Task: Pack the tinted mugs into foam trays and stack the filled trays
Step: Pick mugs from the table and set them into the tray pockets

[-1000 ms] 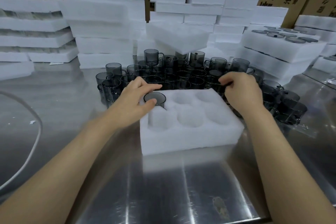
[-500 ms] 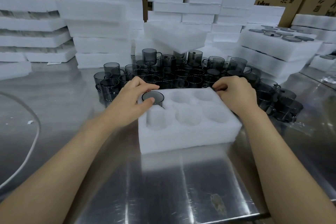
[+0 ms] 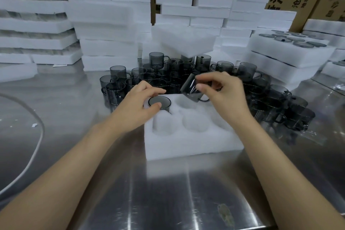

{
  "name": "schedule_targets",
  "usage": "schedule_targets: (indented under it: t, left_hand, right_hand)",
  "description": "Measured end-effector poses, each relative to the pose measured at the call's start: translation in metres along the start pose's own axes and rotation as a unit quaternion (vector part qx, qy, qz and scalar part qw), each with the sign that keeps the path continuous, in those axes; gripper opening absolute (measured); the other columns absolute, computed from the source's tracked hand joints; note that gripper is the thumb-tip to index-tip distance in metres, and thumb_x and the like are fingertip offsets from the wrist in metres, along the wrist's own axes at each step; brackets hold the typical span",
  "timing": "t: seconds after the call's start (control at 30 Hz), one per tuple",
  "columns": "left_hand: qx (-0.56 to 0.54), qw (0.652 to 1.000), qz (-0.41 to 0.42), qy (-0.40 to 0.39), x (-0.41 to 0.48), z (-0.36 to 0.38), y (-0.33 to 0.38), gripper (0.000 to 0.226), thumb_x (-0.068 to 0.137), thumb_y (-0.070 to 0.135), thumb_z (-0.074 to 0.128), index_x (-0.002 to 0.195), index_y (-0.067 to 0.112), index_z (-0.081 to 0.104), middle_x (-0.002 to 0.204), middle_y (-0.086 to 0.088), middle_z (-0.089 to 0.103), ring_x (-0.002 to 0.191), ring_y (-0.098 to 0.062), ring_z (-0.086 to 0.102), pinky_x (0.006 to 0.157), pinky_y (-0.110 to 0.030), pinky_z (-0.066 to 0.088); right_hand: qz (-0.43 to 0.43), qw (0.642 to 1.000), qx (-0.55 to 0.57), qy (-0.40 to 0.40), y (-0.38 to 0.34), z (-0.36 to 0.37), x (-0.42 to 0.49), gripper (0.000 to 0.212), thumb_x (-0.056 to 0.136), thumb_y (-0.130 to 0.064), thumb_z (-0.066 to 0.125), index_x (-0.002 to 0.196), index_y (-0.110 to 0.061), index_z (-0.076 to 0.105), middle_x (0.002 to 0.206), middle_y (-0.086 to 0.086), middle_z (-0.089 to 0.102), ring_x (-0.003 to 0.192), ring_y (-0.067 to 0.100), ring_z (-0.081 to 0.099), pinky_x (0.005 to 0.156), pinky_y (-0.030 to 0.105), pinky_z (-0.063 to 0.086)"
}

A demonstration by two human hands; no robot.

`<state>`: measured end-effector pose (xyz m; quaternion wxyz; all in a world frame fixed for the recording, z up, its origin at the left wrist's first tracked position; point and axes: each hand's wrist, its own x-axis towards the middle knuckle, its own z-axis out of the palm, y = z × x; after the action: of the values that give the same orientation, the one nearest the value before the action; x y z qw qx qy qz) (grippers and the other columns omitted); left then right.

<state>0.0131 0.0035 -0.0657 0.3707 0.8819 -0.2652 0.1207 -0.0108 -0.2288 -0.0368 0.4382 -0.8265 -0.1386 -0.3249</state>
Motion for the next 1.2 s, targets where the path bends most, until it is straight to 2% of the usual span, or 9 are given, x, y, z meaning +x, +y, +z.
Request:
schedule_targets:
  t: [0.07, 0.2, 0.4, 0.5, 0.67, 0.8, 0.87, 1.03, 1.2]
  left_hand:
    - [-0.002, 1.0, 0.001, 0.002, 0.0003, 0.0005, -0.0005, 0.036, 0.094, 0.019, 0.058, 0.129, 0.027, 0.058, 0.1, 0.019, 0.044, 0.107, -0.009, 0.045, 0.103, -0.03, 0.035]
    - [0.0, 1.0, 0.005, 0.005, 0.0008, 0.0009, -0.0014, 0.036, 0.094, 0.018, 0.059, 0.128, 0.026, 0.059, 0.101, 0.017, 0.044, 0.108, -0.012, 0.045, 0.104, -0.034, 0.036]
    - [0.003, 1.0, 0.005, 0.004, 0.0003, 0.0007, -0.0018, 0.035, 0.094, 0.019, 0.058, 0.128, 0.025, 0.059, 0.103, 0.017, 0.044, 0.113, -0.013, 0.045, 0.106, -0.034, 0.035]
    - [0.004, 1.0, 0.001, 0.002, -0.0001, 0.0008, -0.0014, 0.035, 0.094, 0.019, 0.057, 0.128, 0.025, 0.06, 0.104, 0.017, 0.044, 0.113, -0.011, 0.044, 0.106, -0.033, 0.034]
    - [0.007, 1.0, 0.002, 0.001, -0.0001, 0.0008, -0.0012, 0.032, 0.094, 0.019, 0.058, 0.126, 0.025, 0.061, 0.105, 0.013, 0.045, 0.114, -0.012, 0.044, 0.107, -0.035, 0.033]
    - [0.009, 1.0, 0.002, 0.004, -0.0001, 0.001, -0.0018, 0.031, 0.094, 0.019, 0.058, 0.124, 0.025, 0.062, 0.107, 0.01, 0.046, 0.114, -0.012, 0.044, 0.106, -0.033, 0.034]
    - [0.009, 1.0, 0.001, 0.004, -0.0003, 0.0013, -0.0018, 0.031, 0.094, 0.02, 0.058, 0.124, 0.025, 0.062, 0.108, 0.01, 0.047, 0.114, -0.012, 0.044, 0.106, -0.032, 0.034]
    - [0.008, 1.0, 0.003, 0.006, 0.0002, 0.0021, -0.0021, 0.03, 0.094, 0.018, 0.058, 0.123, 0.025, 0.063, 0.107, 0.011, 0.047, 0.114, -0.012, 0.044, 0.106, -0.035, 0.034]
    - [0.01, 1.0, 0.008, 0.01, 0.0005, 0.0018, -0.0021, 0.029, 0.094, 0.017, 0.059, 0.122, 0.024, 0.064, 0.105, 0.014, 0.046, 0.114, -0.013, 0.044, 0.108, -0.037, 0.034]
  right_hand:
    - [-0.007, 0.999, -0.001, -0.043, 0.001, 0.0025, -0.0016, 0.035, 0.079, -0.01, 0.075, 0.098, -0.038, 0.067, 0.078, -0.028, 0.065, 0.074, 0.001, 0.046, 0.072, 0.012, 0.039]
    - [0.014, 0.994, -0.011, -0.103, 0.0033, 0.0043, -0.0027, 0.044, 0.082, -0.015, 0.074, 0.118, -0.037, 0.061, 0.089, -0.019, 0.063, 0.084, 0.004, 0.045, 0.079, 0.011, 0.037]
    - [0.066, 0.988, -0.021, -0.138, 0.0031, 0.0064, -0.0015, 0.007, 0.085, -0.025, 0.071, 0.089, -0.03, 0.067, 0.116, -0.009, 0.055, 0.108, 0.006, 0.052, 0.093, 0.017, 0.037]
    - [0.09, 0.979, -0.041, -0.179, 0.0049, 0.007, -0.0037, 0.01, 0.09, -0.037, 0.061, 0.087, -0.028, 0.065, 0.1, -0.021, 0.06, 0.097, -0.01, 0.052, 0.083, 0.006, 0.034]
    - [0.074, 0.982, -0.016, -0.171, 0.0048, 0.0071, -0.0044, 0.004, 0.091, -0.027, 0.062, 0.094, -0.027, 0.063, 0.101, -0.01, 0.064, 0.097, 0.005, 0.057, 0.086, 0.021, 0.041]
    - [0.021, 0.992, 0.005, -0.126, 0.0024, 0.008, -0.0049, 0.053, 0.078, -0.016, 0.077, 0.122, -0.035, 0.054, 0.118, -0.019, 0.058, 0.109, -0.007, 0.053, 0.087, 0.007, 0.041]
    - [0.024, 0.992, -0.004, -0.124, 0.0035, 0.0093, -0.0038, 0.064, 0.075, -0.017, 0.079, 0.131, -0.033, 0.051, 0.122, -0.02, 0.055, 0.111, -0.011, 0.05, 0.085, 0.001, 0.038]
    - [0.004, 0.991, -0.052, -0.121, 0.0073, 0.0083, -0.0022, 0.057, 0.078, -0.024, 0.079, 0.131, -0.024, 0.056, 0.122, -0.017, 0.054, 0.11, -0.006, 0.048, 0.085, -0.001, 0.037]
    - [-0.008, 0.99, -0.063, -0.123, 0.0075, 0.0085, -0.0017, 0.056, 0.077, -0.027, 0.079, 0.129, -0.024, 0.059, 0.123, -0.012, 0.058, 0.109, 0.0, 0.052, 0.086, 0.007, 0.043]
